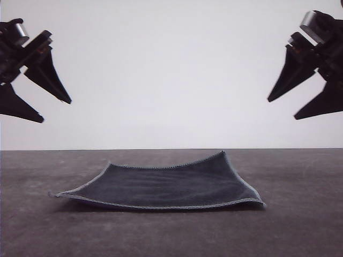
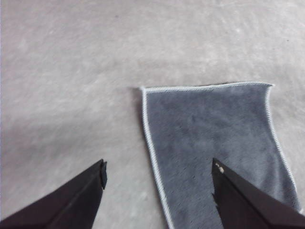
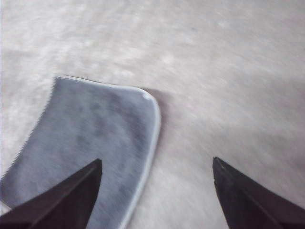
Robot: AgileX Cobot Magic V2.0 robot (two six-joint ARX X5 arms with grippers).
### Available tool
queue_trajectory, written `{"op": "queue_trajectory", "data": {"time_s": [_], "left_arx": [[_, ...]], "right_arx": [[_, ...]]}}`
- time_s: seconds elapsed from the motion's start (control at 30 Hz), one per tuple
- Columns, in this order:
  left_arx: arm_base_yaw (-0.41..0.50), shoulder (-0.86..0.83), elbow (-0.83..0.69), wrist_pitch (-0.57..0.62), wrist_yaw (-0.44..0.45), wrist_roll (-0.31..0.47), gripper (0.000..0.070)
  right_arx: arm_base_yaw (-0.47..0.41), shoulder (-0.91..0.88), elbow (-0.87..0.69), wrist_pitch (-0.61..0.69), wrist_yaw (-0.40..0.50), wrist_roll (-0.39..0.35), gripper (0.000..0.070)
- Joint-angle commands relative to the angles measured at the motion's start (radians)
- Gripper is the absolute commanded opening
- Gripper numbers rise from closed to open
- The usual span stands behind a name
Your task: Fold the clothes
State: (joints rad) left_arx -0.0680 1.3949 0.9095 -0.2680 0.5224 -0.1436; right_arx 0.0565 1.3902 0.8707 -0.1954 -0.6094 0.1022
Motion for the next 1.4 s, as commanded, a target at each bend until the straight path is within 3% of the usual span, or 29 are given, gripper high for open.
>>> {"op": "queue_trajectory", "data": {"time_s": [0.0, 0.23, 0.63, 1.0, 1.37], "left_arx": [[-0.006, 0.053, 0.018, 0.036, 0.020, -0.010, 0.0434], [-0.031, 0.254, 0.063, 0.151, 0.081, -0.049, 0.0434], [-0.083, 0.529, 0.264, 0.157, 0.088, -0.033, 0.0434], [-0.155, 0.677, 0.393, 0.141, 0.080, -0.026, 0.0434], [-0.166, 0.687, 0.401, 0.126, 0.079, -0.019, 0.0434]], "right_arx": [[0.016, 0.043, 0.021, 0.031, -0.006, 0.014, 0.0468], [0.064, 0.218, 0.123, 0.078, -0.031, 0.044, 0.0468], [0.100, 0.485, 0.320, 0.062, -0.057, 0.047, 0.0468], [0.121, 0.570, 0.325, 0.085, -0.073, 0.050, 0.0468], [0.144, 0.579, 0.325, 0.140, -0.074, 0.073, 0.0456]]}}
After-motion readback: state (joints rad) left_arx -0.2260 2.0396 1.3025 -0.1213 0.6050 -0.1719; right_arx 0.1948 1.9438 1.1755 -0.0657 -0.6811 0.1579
